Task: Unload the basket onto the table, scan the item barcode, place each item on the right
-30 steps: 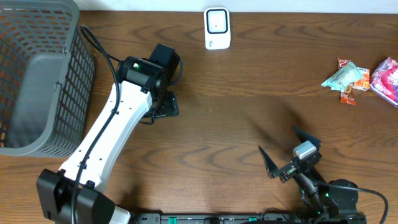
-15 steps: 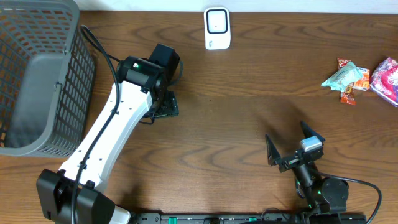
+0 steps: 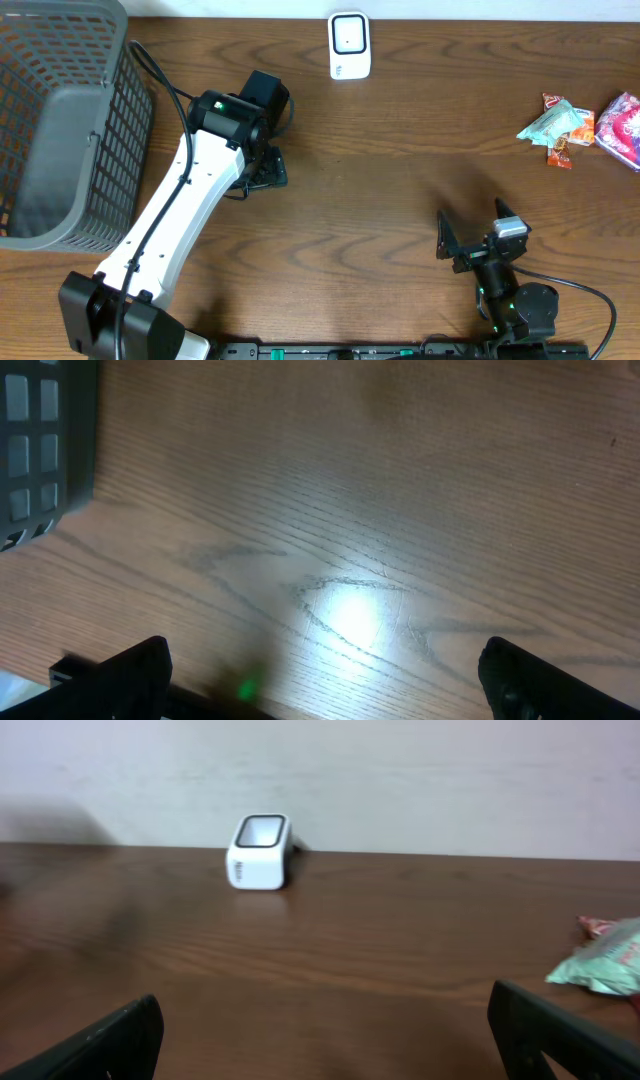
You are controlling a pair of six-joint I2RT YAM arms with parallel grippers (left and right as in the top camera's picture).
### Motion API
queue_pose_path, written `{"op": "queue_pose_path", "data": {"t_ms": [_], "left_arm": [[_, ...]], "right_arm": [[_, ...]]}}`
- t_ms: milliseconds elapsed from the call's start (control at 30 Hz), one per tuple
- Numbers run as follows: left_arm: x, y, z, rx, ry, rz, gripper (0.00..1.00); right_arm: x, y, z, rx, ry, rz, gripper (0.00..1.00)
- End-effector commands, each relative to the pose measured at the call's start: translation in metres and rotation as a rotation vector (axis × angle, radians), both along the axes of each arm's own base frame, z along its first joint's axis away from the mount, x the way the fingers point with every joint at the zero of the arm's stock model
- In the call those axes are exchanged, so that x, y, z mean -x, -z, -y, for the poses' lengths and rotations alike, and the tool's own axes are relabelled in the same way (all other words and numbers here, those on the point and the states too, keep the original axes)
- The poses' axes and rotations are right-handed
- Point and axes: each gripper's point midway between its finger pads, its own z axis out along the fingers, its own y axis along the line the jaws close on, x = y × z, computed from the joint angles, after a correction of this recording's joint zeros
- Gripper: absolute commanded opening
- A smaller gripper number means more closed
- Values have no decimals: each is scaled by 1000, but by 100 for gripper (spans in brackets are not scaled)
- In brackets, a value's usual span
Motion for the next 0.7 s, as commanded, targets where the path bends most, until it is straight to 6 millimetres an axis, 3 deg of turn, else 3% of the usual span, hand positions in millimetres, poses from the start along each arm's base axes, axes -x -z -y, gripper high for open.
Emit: {"op": "queue_pose_path", "data": {"t_ms": [0, 400, 667], "left_arm": [[-1, 1, -3, -18, -12, -2, 98], [-1, 1, -3, -18, -13, -2, 98], [-1, 1, -3, -18, -13, -2, 98]], "right_arm": [[-2, 3, 15, -9, 92, -12, 99], [-2, 3, 17, 172, 88, 18, 99], [-2, 1, 12, 88, 67, 12, 99]]}}
